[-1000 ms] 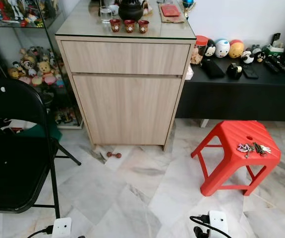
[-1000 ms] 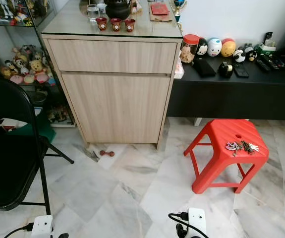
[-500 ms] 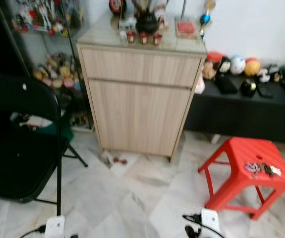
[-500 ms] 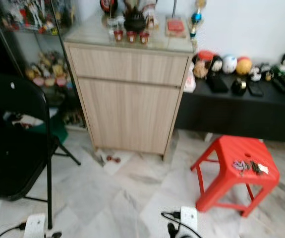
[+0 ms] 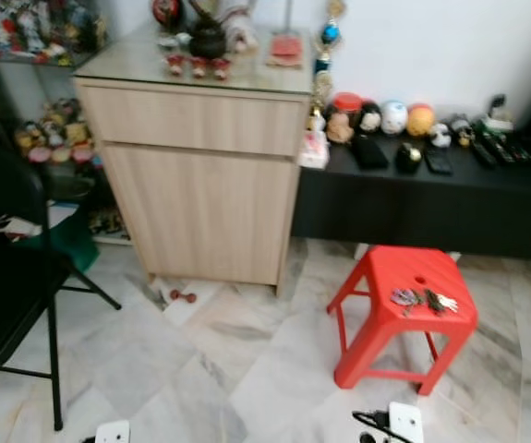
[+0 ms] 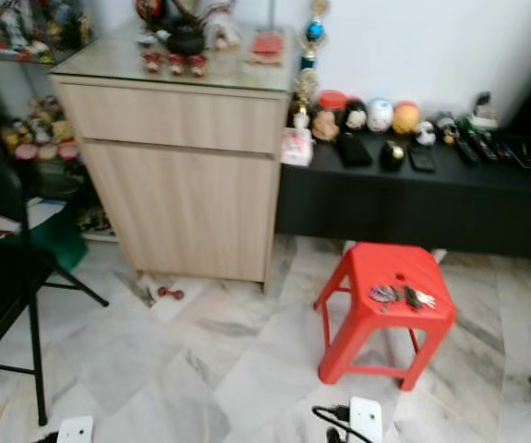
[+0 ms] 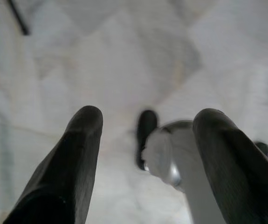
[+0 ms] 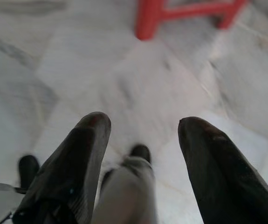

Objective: Hang keys on a hook

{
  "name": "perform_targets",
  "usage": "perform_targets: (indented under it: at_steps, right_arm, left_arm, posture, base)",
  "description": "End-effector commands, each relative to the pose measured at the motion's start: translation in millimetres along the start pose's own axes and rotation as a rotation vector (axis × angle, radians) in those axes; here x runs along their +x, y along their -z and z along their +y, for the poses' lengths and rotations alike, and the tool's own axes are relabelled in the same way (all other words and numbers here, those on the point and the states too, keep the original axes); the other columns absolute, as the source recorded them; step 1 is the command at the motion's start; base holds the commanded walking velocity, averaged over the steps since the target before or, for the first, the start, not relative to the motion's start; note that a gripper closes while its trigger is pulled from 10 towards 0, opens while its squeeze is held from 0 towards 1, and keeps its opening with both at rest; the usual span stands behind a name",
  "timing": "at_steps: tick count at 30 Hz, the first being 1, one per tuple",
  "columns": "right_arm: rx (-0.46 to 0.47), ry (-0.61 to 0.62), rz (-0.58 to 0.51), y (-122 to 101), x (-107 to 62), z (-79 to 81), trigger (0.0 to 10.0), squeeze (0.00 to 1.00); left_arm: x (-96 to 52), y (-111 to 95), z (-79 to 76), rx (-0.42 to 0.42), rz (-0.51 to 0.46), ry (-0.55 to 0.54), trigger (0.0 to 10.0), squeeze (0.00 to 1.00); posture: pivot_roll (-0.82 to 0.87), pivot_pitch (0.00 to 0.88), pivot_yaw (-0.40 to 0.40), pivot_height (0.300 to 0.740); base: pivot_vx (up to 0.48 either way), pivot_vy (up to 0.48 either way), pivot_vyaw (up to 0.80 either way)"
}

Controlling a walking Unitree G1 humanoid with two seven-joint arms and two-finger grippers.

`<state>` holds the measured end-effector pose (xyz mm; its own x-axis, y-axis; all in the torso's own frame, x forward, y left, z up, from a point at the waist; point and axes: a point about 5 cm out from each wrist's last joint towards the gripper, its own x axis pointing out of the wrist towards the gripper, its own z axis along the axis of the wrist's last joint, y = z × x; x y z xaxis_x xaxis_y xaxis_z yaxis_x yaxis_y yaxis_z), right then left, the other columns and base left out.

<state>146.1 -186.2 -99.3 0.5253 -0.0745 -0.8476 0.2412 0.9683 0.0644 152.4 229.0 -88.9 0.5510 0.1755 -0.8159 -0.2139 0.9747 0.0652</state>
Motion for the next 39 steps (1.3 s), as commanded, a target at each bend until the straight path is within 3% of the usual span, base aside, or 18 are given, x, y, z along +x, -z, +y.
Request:
perform_targets:
  at_steps: [1,7,18,39]
  right_arm:
    - [0.014,0.006,-0.018,-4,0.5,-2.3,10.0,0.0]
    - [-0.034,-0.008,-0.006,-3,-0.2,-6.4,10.0,0.0]
    - [-0.04,-0.007,0.003,3,-2.0,-10.1,10.0,0.0]
    - [-0.052,-0.038,0.026,20,-5.6,-3.2,10.0,0.0]
  left_arm:
    - [-1.6,9,0.1,0.019,0.031,0.004,10.0,0.0]
    - [-2.6,12,-3.6,-0.008,0.024,0.009,10.0,0.0]
    - [-4.6,19,-3.3,-0.018,0.029,0.006,10.0,0.0]
    - [-10.0,33,11.8,-0.062,0.049,-0.037,10.0,0.0]
  posture:
    - [0.1,0.0,-0.043,0.74]
    - [0.09,0.0,-0.055,0.74]
    - [0.14,0.0,-0.062,0.74]
    - [0.13,0.0,-0.058,0.74]
  base:
    - [0.0,-0.431,0.0]
    - [0.0,-0.428,0.0]
    - [0.0,-0.406,0.0]
    - [0.0,0.054,0.0]
